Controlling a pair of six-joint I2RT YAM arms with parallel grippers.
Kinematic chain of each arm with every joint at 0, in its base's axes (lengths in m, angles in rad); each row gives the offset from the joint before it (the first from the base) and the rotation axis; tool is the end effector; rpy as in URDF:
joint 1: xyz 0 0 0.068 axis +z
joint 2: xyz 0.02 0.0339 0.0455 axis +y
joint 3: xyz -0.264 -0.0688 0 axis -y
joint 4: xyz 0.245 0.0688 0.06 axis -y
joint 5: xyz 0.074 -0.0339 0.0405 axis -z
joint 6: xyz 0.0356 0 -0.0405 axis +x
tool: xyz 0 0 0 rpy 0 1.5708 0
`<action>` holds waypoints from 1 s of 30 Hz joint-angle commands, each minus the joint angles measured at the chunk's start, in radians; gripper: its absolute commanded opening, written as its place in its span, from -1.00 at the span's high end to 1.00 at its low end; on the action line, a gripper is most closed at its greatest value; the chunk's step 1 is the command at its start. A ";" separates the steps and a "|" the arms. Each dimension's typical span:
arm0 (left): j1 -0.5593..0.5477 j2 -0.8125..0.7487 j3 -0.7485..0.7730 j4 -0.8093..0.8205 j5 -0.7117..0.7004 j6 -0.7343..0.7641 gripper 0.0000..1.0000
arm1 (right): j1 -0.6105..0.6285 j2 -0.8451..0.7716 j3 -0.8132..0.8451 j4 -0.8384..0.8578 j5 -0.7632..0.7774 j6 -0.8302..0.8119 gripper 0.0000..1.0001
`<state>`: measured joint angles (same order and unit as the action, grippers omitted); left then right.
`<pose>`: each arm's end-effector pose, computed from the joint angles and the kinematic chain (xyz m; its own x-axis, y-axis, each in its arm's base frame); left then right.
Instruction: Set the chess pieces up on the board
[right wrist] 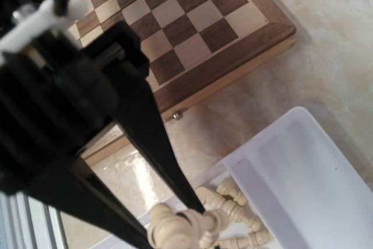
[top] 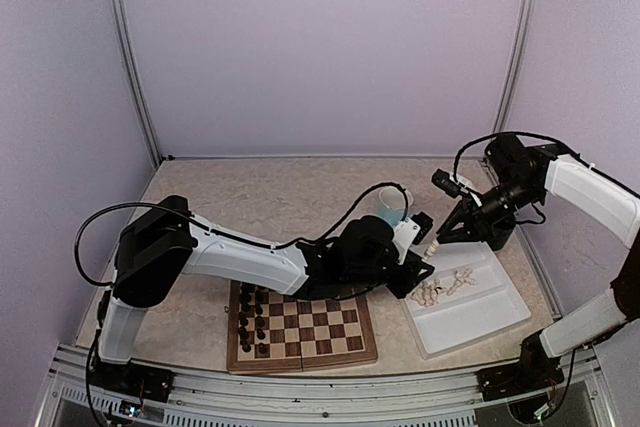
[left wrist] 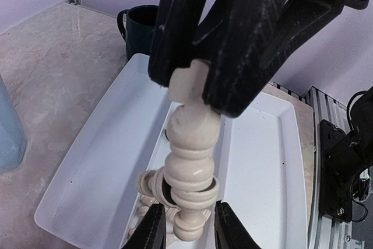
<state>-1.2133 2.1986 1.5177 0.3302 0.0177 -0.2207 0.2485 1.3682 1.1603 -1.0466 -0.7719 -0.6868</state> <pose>0.1765 -0.4743 0.1819 -0.3236 0.2408 -0.9150 0.8933 0.3966 -0.2115 0.2362 0.0855 0.2857 -0.4673 -0.5873 -0.6608 -0.8830 0.3476 0.3154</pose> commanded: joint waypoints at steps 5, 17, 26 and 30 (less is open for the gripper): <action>0.010 0.032 0.027 0.059 0.020 -0.022 0.71 | 0.017 -0.012 -0.003 -0.026 0.006 0.009 0.95; 0.001 0.034 -0.010 0.095 0.051 0.005 0.97 | 0.015 -0.015 0.006 -0.018 0.059 0.032 0.97; -0.004 0.007 -0.035 0.097 -0.060 0.001 0.13 | 0.016 -0.011 0.003 -0.028 0.056 0.035 0.97; -0.005 0.020 -0.004 0.098 -0.062 0.008 0.08 | 0.017 -0.008 0.001 -0.029 0.048 0.035 0.96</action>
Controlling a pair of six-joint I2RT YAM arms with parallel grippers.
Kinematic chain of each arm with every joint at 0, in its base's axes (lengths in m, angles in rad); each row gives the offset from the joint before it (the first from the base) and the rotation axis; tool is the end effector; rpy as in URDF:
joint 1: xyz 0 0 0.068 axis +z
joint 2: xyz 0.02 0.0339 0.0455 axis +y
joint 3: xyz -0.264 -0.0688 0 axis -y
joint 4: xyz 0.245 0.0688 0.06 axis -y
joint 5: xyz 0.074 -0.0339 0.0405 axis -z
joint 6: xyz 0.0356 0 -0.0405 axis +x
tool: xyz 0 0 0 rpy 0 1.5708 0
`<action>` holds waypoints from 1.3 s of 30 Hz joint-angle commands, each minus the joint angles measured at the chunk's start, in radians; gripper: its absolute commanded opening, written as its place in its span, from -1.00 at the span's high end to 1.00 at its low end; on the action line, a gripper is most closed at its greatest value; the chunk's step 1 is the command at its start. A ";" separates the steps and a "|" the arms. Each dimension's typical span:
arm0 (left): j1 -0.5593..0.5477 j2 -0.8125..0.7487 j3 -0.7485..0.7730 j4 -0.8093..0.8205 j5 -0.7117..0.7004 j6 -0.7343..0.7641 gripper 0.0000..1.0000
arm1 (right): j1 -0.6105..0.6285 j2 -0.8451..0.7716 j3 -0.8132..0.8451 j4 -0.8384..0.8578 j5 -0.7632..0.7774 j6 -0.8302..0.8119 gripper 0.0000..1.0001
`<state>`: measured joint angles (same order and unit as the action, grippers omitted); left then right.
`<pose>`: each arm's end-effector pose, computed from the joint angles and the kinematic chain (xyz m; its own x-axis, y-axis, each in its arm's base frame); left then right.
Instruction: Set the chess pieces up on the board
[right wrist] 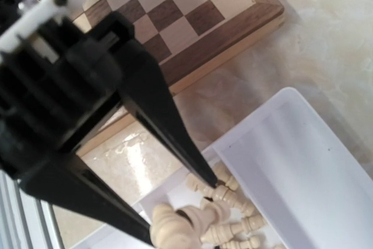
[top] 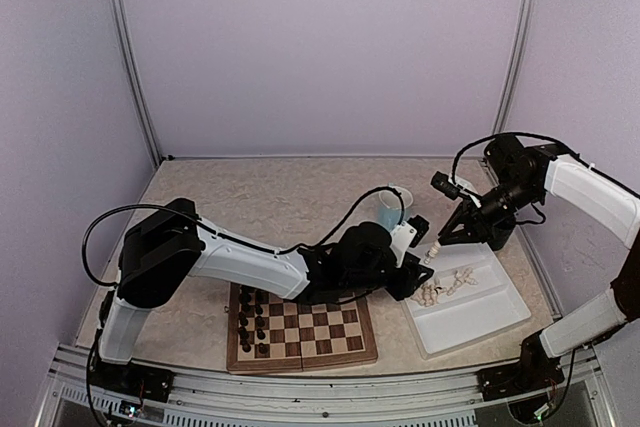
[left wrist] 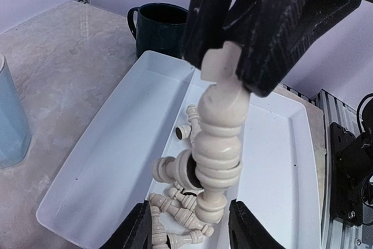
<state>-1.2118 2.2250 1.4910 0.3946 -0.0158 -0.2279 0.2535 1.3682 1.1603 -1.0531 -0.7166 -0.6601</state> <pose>0.1783 -0.4736 0.1669 -0.3243 0.2211 -0.9198 0.8804 0.4262 -0.2079 0.2359 0.0853 0.2842 -0.4935 -0.6055 -0.6244 -0.8678 0.3905 0.3072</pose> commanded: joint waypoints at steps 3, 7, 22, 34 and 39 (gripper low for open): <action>-0.006 0.008 0.054 0.029 -0.031 0.021 0.14 | 0.012 -0.006 -0.001 -0.022 -0.011 0.010 0.96; -0.006 0.026 0.082 0.027 -0.033 0.032 0.25 | 0.012 -0.003 -0.008 -0.020 -0.012 0.012 0.96; -0.008 0.064 0.107 0.024 0.032 0.056 0.72 | 0.011 0.016 0.066 -0.018 0.010 0.024 1.00; -0.017 0.089 0.113 0.038 0.078 0.053 0.82 | 0.010 0.022 0.069 -0.021 0.011 0.030 1.00; -0.017 0.069 0.089 0.039 -0.016 0.032 0.34 | 0.010 0.016 0.062 -0.021 0.015 0.031 1.00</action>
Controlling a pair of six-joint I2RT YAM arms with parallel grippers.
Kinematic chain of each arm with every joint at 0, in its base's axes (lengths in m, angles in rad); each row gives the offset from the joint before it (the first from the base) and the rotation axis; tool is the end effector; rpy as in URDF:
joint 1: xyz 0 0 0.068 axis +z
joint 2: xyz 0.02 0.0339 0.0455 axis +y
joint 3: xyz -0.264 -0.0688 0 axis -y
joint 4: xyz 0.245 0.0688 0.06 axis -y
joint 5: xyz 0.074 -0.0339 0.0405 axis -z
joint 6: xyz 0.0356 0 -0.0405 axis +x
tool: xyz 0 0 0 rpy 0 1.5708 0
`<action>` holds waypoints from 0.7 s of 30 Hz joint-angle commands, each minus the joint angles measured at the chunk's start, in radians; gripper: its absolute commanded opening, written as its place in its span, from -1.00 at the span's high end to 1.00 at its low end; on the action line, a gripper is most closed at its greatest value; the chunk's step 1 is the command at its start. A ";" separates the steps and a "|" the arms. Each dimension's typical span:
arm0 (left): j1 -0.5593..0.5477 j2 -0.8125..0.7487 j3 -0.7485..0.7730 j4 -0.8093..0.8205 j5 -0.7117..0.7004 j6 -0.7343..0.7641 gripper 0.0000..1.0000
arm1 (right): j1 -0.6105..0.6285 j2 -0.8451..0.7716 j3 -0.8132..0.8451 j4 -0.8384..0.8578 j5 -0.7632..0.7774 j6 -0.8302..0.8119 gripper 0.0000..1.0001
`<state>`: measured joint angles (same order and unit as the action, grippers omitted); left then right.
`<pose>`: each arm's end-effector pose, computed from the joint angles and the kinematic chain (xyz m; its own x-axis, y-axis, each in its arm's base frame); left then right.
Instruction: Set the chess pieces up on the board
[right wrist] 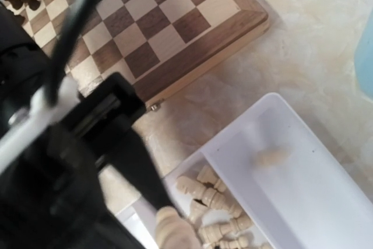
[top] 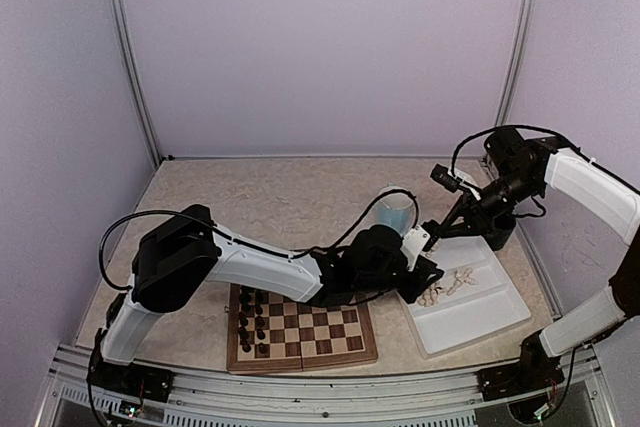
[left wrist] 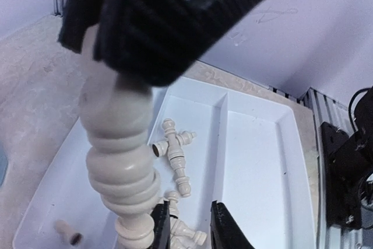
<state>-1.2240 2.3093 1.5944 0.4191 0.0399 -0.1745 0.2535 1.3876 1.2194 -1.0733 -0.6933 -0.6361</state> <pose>0.1777 -0.4960 0.1615 -0.2630 0.2173 -0.9400 0.9210 0.3467 -0.1775 0.2424 0.0863 0.2953 -0.5034 -0.6024 -0.6194 -0.8603 0.4163 0.2944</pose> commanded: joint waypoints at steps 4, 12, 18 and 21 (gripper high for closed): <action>-0.003 -0.043 -0.037 -0.002 -0.136 -0.052 0.26 | 0.010 -0.007 -0.003 -0.005 -0.005 0.008 1.00; -0.003 -0.079 -0.082 0.041 -0.159 -0.044 0.39 | 0.010 -0.006 -0.022 -0.008 -0.005 0.003 1.00; -0.005 -0.072 -0.055 0.055 -0.148 -0.031 0.26 | 0.011 -0.004 -0.031 -0.005 -0.011 0.006 0.99; -0.005 -0.070 -0.043 0.056 -0.143 -0.019 0.26 | 0.012 -0.003 -0.034 -0.002 -0.014 0.008 0.99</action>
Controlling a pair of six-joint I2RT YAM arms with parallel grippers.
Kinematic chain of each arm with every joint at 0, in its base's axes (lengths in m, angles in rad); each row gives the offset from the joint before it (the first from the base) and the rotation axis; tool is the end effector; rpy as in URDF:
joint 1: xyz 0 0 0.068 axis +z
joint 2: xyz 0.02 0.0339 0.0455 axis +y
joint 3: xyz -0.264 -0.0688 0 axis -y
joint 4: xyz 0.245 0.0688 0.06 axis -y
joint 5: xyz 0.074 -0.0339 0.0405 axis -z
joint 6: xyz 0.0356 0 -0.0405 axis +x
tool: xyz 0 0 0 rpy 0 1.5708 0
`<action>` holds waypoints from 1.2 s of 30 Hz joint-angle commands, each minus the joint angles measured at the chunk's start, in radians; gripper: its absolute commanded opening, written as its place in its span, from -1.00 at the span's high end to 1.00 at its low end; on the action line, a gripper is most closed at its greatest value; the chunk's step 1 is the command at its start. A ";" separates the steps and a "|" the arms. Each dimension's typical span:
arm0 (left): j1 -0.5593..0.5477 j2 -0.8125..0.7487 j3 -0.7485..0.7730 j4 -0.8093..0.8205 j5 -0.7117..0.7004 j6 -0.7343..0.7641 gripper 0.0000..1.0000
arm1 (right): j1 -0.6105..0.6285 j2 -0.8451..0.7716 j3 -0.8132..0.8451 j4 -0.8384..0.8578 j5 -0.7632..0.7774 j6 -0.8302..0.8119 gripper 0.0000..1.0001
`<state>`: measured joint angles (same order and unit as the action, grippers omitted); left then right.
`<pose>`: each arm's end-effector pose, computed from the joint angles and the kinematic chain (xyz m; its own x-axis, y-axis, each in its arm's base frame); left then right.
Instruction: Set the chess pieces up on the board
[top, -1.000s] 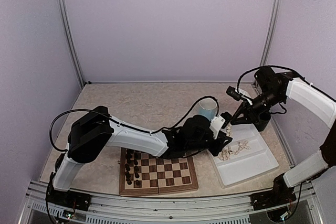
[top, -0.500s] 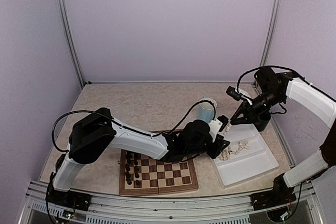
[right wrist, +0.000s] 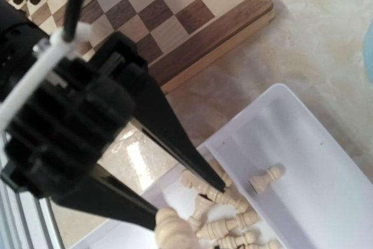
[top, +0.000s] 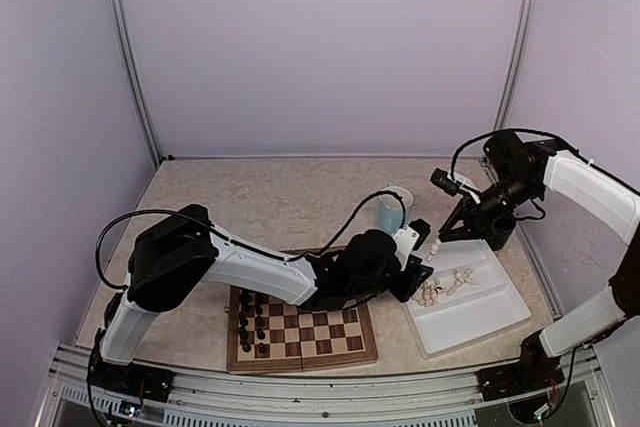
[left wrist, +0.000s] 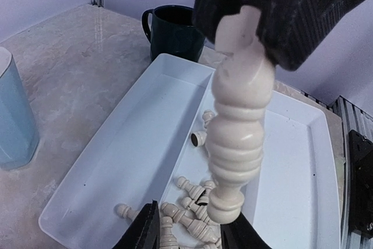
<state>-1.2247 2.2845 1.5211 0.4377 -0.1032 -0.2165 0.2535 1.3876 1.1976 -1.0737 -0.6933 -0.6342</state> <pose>0.1781 -0.4832 0.1520 -0.2999 0.2018 -0.9324 0.8582 0.4839 -0.1713 0.2406 0.0858 0.2891 -0.5182 -0.6050 -0.6045 -0.8528 0.4191 0.3116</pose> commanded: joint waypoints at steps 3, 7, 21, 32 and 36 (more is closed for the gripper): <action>-0.005 -0.043 0.041 0.040 0.011 0.037 0.29 | 0.012 -0.002 -0.016 0.000 -0.018 0.006 0.99; -0.006 -0.040 0.052 0.044 0.026 0.049 0.31 | 0.012 0.001 -0.023 0.006 -0.020 0.007 0.99; -0.007 -0.039 0.067 0.048 0.065 0.071 0.83 | 0.012 0.013 -0.017 0.007 -0.022 0.004 0.99; -0.007 -0.189 -0.160 0.022 0.085 0.023 1.00 | 0.048 0.077 0.141 0.027 0.133 0.004 1.00; -0.005 -0.331 -0.271 -0.065 0.010 0.035 1.00 | 0.116 0.127 0.161 0.076 0.187 0.018 1.00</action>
<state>-1.2251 2.1082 1.3167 0.4313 -0.0357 -0.1795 0.3065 1.4651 1.3346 -1.0420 -0.5812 -0.6331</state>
